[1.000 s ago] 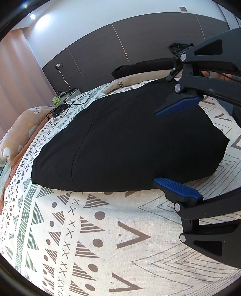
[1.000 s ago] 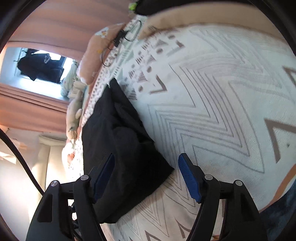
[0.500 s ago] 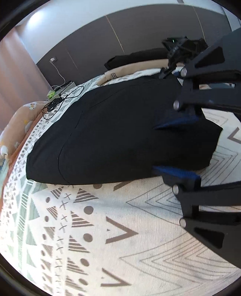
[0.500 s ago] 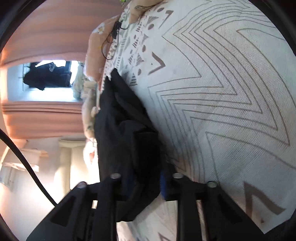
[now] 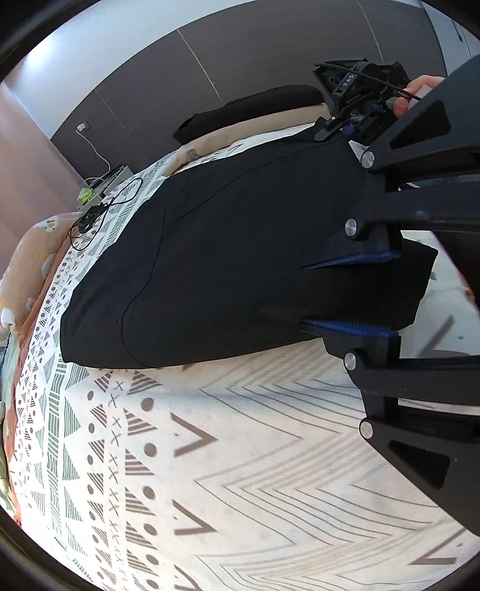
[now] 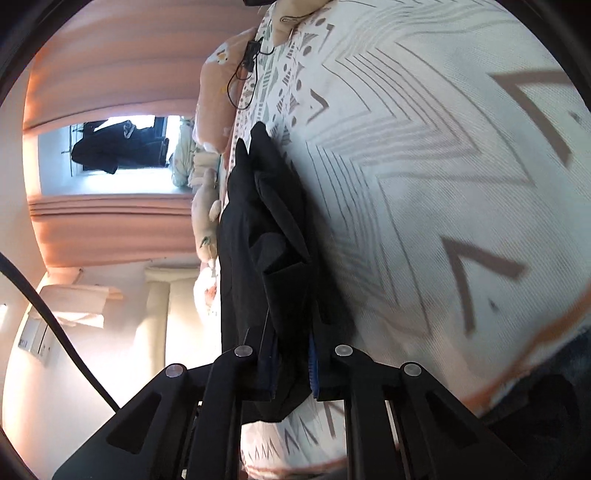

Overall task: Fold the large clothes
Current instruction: 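Grasp the folded black jacket bundle with both tools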

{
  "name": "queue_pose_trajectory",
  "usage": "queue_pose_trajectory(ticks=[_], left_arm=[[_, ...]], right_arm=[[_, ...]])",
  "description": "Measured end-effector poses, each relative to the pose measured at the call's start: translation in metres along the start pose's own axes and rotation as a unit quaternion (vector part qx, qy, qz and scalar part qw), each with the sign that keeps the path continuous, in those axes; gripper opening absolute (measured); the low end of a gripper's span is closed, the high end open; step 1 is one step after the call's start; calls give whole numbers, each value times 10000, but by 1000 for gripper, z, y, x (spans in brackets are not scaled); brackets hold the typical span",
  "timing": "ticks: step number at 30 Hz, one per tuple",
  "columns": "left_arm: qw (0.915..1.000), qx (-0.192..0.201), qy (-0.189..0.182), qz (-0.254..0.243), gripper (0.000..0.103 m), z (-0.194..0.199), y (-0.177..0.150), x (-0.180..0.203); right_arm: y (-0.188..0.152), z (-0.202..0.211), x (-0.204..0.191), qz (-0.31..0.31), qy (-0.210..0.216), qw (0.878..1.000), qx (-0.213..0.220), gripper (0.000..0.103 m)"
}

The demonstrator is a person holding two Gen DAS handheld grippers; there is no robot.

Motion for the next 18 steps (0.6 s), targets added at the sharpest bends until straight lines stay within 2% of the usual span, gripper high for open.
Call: queue_pose_trajectory(ticks=[9, 13, 18], left_arm=[[10000, -38, 28, -74, 26, 27, -39, -5], [9997, -130, 211, -83, 27, 32, -48, -9], [9995, -172, 271, -54, 28, 32, -46, -10]], right_arm=[[-8, 15, 0, 393, -126, 9982, -430, 9], [-5, 10, -2, 484, -237, 9963, -676, 9], [12, 12, -8, 824, -534, 9926, -719, 18]])
Point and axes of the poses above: each gripper's, at about its wrist camera, not at the fingertips, and z roughly against the way its jaws point, x to its right, y to its top, the point moved 8 cm from there along -z, roughly the way its jaws point, and after that the axes turned 3 degrees about z, right-handed, at the moved point
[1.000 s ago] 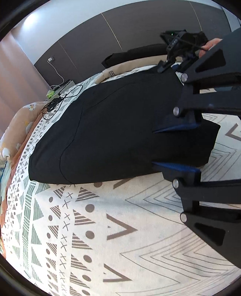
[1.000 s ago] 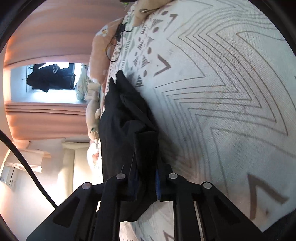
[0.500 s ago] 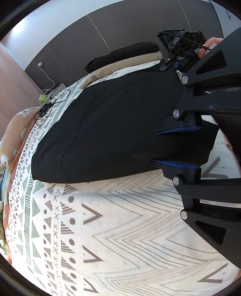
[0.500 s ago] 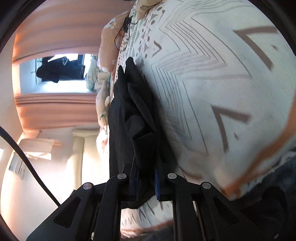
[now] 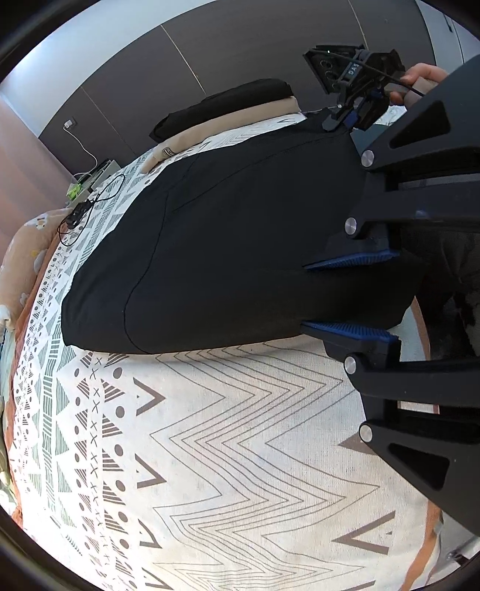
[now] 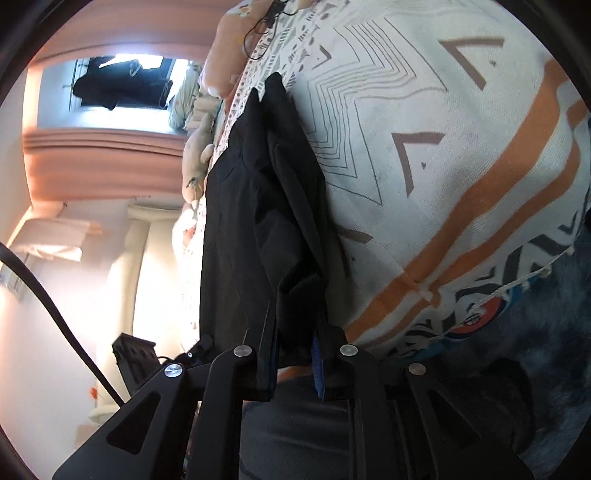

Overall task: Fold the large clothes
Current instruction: 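Grasp the folded black jacket bundle with both tools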

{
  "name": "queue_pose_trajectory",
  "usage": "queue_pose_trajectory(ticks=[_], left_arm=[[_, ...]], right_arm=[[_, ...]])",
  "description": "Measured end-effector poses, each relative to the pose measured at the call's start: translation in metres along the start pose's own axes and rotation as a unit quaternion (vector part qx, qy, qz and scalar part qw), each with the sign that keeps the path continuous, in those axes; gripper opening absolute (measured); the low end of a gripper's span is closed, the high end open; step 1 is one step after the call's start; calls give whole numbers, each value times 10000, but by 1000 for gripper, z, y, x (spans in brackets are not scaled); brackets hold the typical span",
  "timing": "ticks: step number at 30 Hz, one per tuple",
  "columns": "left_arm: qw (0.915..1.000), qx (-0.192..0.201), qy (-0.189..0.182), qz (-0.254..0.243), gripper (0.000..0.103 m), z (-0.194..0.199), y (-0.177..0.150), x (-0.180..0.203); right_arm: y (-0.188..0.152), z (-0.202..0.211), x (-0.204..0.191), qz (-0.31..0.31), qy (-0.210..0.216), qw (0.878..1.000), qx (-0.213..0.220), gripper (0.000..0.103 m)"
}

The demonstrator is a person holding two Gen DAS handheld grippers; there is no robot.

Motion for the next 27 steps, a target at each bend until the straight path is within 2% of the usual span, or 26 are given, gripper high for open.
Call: queue_pose_trajectory(ticks=[1, 2, 5, 6, 8, 9, 10, 14, 18, 23, 27], left_arm=[[10000, -1, 17, 20, 31, 0, 1, -1], [10000, 32, 40, 27, 31, 0, 3, -2], [9993, 332, 184, -47, 32, 6, 17, -3], [9991, 375, 186, -27, 37, 7, 21, -3], [9989, 447, 118, 57, 57, 7, 31, -3], [9986, 502, 100, 89, 71, 7, 37, -3], [9984, 553, 91, 106, 76, 7, 44, -3], [9982, 568, 53, 175, 76, 2, 69, -2], [9982, 533, 181, 227, 76, -7, 99, -6], [9979, 546, 81, 339, 76, -23, 128, -12], [9979, 484, -17, 419, 76, -42, 135, -18]], right_arm=[[4, 2, -2, 46, -53, 10000, 3, 20], [13, 4, -3, 133, -160, 9998, 37, 29], [35, 14, -12, 428, -264, 9982, 324, 76], [43, 17, -14, 508, -322, 9973, 409, 77], [57, 17, -15, 594, -385, 9966, 420, 77], [62, 15, -15, 610, -378, 9966, 399, 77], [70, 11, -16, 630, -374, 9966, 363, 77], [103, -5, -16, 741, -514, 9958, 187, 77], [135, -29, -33, 962, -523, 9939, 90, 77], [160, -63, -39, 1150, -640, 9913, 5, 77], [156, -84, -22, 1198, -731, 9896, -314, 77]])
Point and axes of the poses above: each gripper's, at about its wrist camera, not at the fingertips, and z roughly against the way its jaws point, x to its right, y to its top, the point moved 8 cm from there along -z, roughly the way its jaws point, and after that the axes turned 3 degrees about z, right-handed, at the moved point
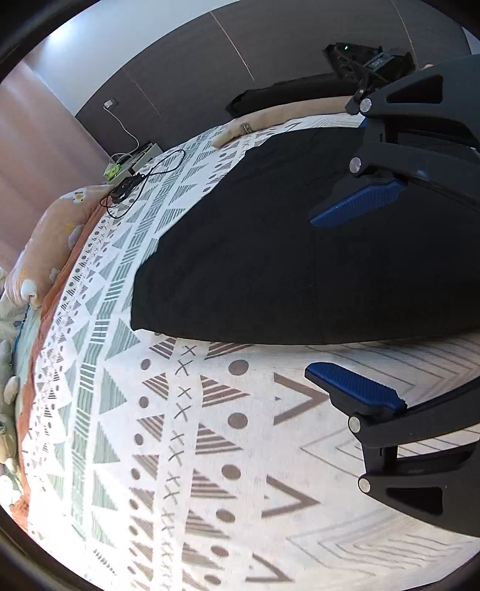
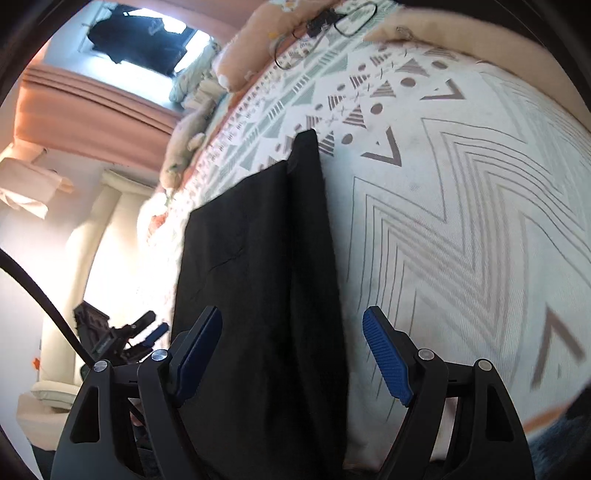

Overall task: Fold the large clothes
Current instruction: 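Grasp the folded black jacket bundle with both tools, then lift the folded jacket with both tools and carry it toward the clothes stack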

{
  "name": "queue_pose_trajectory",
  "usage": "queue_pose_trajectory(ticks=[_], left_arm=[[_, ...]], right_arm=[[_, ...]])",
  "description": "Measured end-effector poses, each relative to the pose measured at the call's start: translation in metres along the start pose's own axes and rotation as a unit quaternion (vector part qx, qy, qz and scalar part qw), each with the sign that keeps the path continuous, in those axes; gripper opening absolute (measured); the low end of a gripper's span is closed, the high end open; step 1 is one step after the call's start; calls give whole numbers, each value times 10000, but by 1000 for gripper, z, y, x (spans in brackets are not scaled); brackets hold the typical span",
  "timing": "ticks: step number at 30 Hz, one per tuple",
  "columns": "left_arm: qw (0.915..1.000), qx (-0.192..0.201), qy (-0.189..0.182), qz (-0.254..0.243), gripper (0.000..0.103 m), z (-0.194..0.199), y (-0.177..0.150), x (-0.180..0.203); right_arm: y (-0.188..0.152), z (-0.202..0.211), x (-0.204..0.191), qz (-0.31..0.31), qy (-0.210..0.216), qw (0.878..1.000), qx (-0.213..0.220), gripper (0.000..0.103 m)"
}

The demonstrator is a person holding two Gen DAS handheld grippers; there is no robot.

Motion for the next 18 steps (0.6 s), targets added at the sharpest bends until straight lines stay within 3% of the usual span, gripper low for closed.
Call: queue_pose_trajectory(ticks=[7, 10, 13, 18], left_arm=[[9998, -158, -69, 106, 76, -33, 22, -6], [9996, -222, -163, 116, 68, -47, 34, -3], [9996, -264, -110, -40, 67, -56, 46, 3], [9993, -263, -257, -21, 67, -65, 58, -1]], right_arm=[[23, -38, 4, 40, 253, 9988, -423, 77], [36, -53, 3, 32, 486, 9971, -590, 77], [51, -71, 1, -40, 696, 9950, -710, 77], [66, -108, -3, 57, 759, 9925, -955, 65]])
Point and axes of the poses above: each gripper's, at about its wrist camera, not at the fingertips, and z roughly against the way its jaws point, x to its right, y to its top, the point moved 8 cm from there along -z, roughly the way its jaws point, and after that the axes turned 3 degrees about z, right-handed, at the moved point
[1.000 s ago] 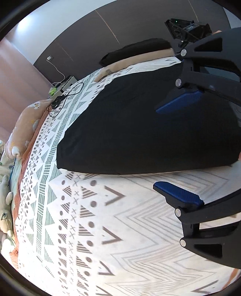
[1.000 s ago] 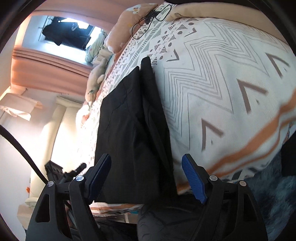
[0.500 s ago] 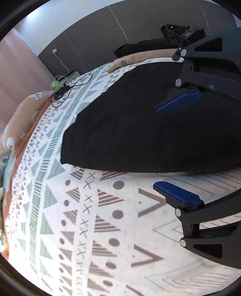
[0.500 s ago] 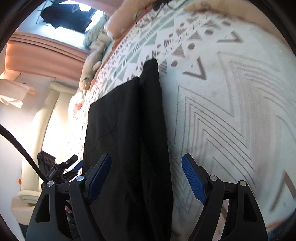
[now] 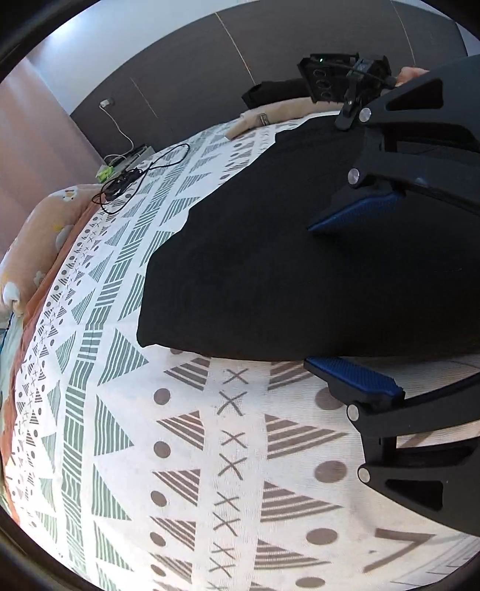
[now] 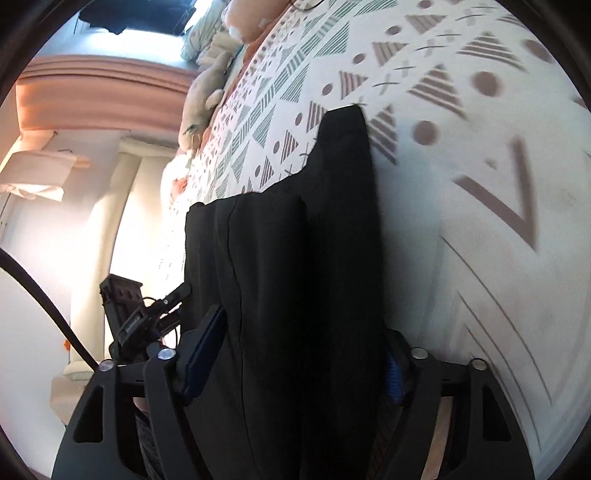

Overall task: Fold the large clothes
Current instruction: 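Lift the folded jacket with both tools and carry it toward the clothes stack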

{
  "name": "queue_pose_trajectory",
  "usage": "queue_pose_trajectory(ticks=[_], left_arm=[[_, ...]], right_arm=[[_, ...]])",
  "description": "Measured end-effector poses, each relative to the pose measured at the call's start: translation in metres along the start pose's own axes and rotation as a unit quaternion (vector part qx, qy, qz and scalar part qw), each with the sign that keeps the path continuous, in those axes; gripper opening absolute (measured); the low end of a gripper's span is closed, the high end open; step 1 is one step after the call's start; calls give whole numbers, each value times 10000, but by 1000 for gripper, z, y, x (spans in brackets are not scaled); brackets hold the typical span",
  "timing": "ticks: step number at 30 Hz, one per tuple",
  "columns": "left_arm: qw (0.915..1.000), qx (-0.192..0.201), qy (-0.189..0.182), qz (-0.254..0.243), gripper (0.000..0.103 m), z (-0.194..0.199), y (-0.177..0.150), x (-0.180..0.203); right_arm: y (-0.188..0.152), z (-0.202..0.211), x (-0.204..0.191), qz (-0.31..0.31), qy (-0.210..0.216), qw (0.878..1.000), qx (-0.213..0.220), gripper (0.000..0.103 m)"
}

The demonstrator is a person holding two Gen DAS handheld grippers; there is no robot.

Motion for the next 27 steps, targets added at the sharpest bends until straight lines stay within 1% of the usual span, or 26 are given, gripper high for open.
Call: queue_pose_trajectory(ticks=[1, 2, 3, 4, 5, 6, 7, 8, 9, 10, 13, 16, 19, 22, 27], left_arm=[[10000, -19, 11, -6, 65, -1, -1, -3], [9999, -79, 110, -2, 64, -4, -3, -7], [9999, -115, 116, 43, 61, -5, -4, -8], [9999, -93, 104, 97, 58, -6, -4, -9], [9999, -34, 104, 108, 56, -4, -4, -8], [9999, 31, 81, 89, 48, 0, -5, -4], [9999, 84, 82, 46, 42, 3, -6, 0], [9998, 170, 103, -56, 39, 9, -7, 7], [9996, 229, 111, -117, 33, 13, -7, 11], [9993, 303, 119, -181, 29, 19, -8, 16], [9981, 529, 98, -287, 24, 42, -13, 37], [9965, 697, 69, -446, 22, 66, -16, 59], [9942, 876, -17, -620, 22, 95, -23, 83], [9916, 1055, -161, -737, 21, 121, -33, 108], [9868, 1295, -424, -879, 20, 158, -53, 137]], right_arm=[[4, -5, -1, 27, -5, 10000, -35, 63], [6, -7, -1, 36, -11, 10000, -53, 58], [10, -11, 0, 24, -23, 10000, -76, 51], [13, -16, 2, -29, -2, 9999, -102, 47], [15, -19, 3, -74, 49, 9999, -122, 38], [15, -21, 2, -66, 98, 9998, -152, 28], [13, -21, -2, 13, 113, 9998, -165, 23], [13, -21, -7, 164, 38, 9998, -116, 17], [12, -18, -15, 316, -49, 9995, -55, 15], [12, -15, -21, 409, -66, 9991, 11, 14], [8, 2, -42, 641, -13, 9977, 198, 12], [-1, 16, -59, 856, -40, 9956, 366, 10], [-15, 36, -73, 992, 61, 9935, 546, 10], [-32, 60, -86, 1141, 101, 9906, 750, 10], [-63, 103, -107, 1438, 39, 9836, 1089, 10]])
Point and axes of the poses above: each gripper's, at about its wrist camera, not at the fingertips, and z roughly against the way its jaws point, x to its right, y to its top, the point moved 8 cm from there along -z, roughly the way its jaws point, and after that the axes turned 3 degrees about z, right-handed, at the moved point
